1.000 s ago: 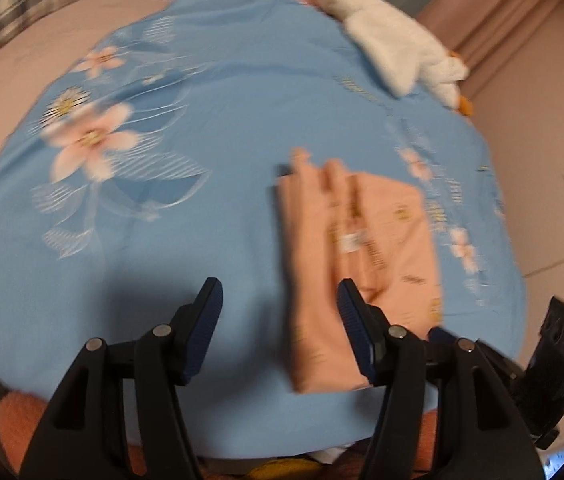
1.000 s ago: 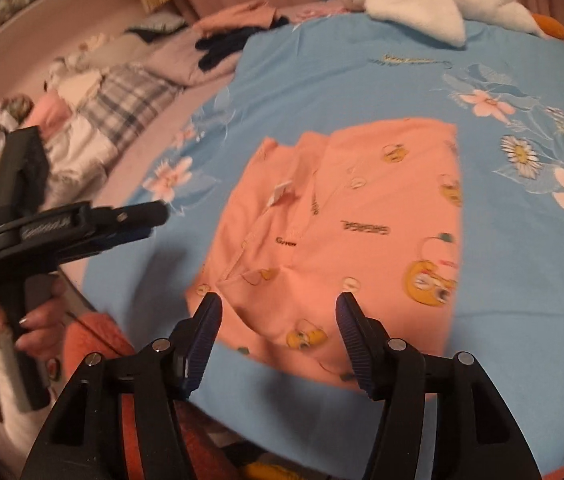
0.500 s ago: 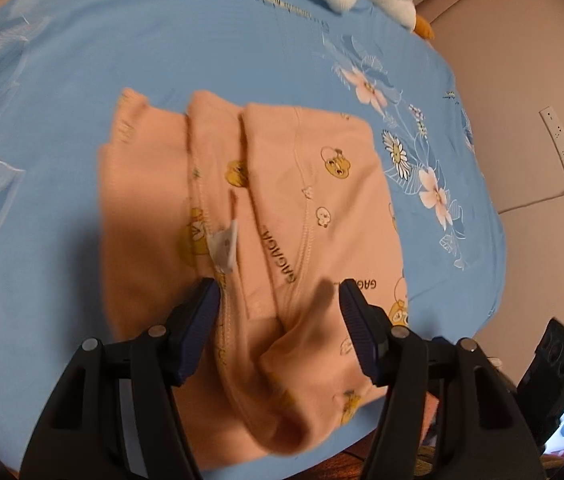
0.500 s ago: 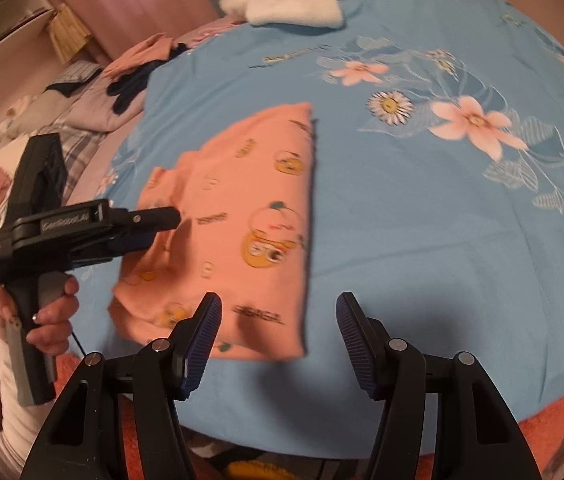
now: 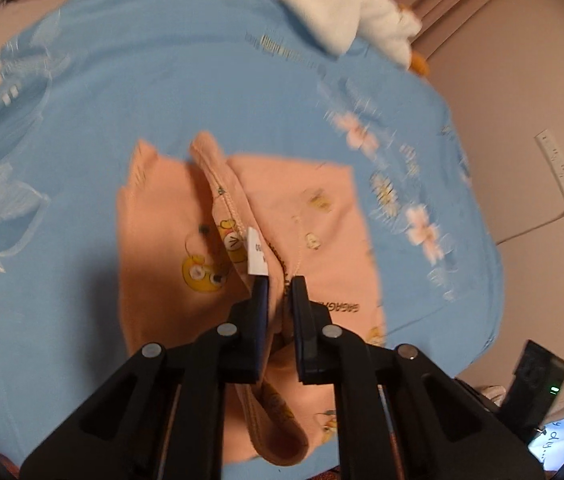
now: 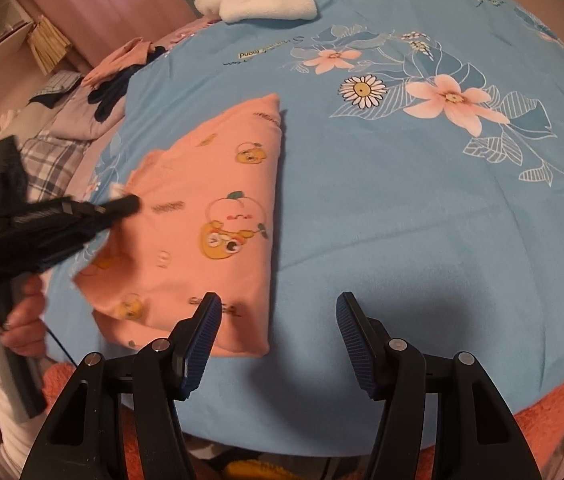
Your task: Fold small clothes
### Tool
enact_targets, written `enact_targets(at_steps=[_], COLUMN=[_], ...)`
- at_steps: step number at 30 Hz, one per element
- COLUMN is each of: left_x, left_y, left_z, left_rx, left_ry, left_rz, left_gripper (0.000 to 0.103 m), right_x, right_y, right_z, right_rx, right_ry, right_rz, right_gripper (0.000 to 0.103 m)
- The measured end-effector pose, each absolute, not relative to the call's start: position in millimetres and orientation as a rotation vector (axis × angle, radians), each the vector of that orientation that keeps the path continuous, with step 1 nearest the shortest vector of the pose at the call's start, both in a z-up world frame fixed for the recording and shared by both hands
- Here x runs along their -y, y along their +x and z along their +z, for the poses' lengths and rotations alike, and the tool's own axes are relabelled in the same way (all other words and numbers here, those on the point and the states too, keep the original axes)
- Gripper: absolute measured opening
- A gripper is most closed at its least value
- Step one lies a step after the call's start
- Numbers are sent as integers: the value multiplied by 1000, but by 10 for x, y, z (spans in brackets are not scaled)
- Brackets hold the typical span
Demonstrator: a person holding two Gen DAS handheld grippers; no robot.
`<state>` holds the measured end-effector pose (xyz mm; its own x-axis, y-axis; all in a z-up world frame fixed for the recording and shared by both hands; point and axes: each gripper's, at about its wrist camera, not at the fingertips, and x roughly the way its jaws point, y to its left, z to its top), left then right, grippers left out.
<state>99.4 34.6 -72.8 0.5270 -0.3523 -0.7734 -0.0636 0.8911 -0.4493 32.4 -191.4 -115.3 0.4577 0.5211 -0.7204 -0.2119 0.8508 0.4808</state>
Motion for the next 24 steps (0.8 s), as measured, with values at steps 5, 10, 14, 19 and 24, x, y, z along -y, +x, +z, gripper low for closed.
enact_targets(at_steps=[5, 10, 14, 19, 24], left_x=[-492, -671, -719, -744, -888], left_y=[848, 847, 826, 736, 616], left_z=[-583, -918, -1154, -1031, -934], left_rx=[-971, -1041, -1087, -1063, -997], left_ry=[-398, -398, -358, -315, -356], left_rz=[-127, -81, -46, -8, -10], left_gripper=[10, 11, 16, 48, 82], right_x=[1889, 1811, 1756, 1714, 1671], right_y=[343, 366, 396, 438, 501], right_z=[-1137, -1180, -1195, -1177, -1171], right_rx=[-991, -1014, -1026, -1025, -1023], right_ry=[349, 340, 336, 319, 330], right_rz=[471, 489, 495, 486, 476], right_gripper=[60, 60, 60, 60, 84])
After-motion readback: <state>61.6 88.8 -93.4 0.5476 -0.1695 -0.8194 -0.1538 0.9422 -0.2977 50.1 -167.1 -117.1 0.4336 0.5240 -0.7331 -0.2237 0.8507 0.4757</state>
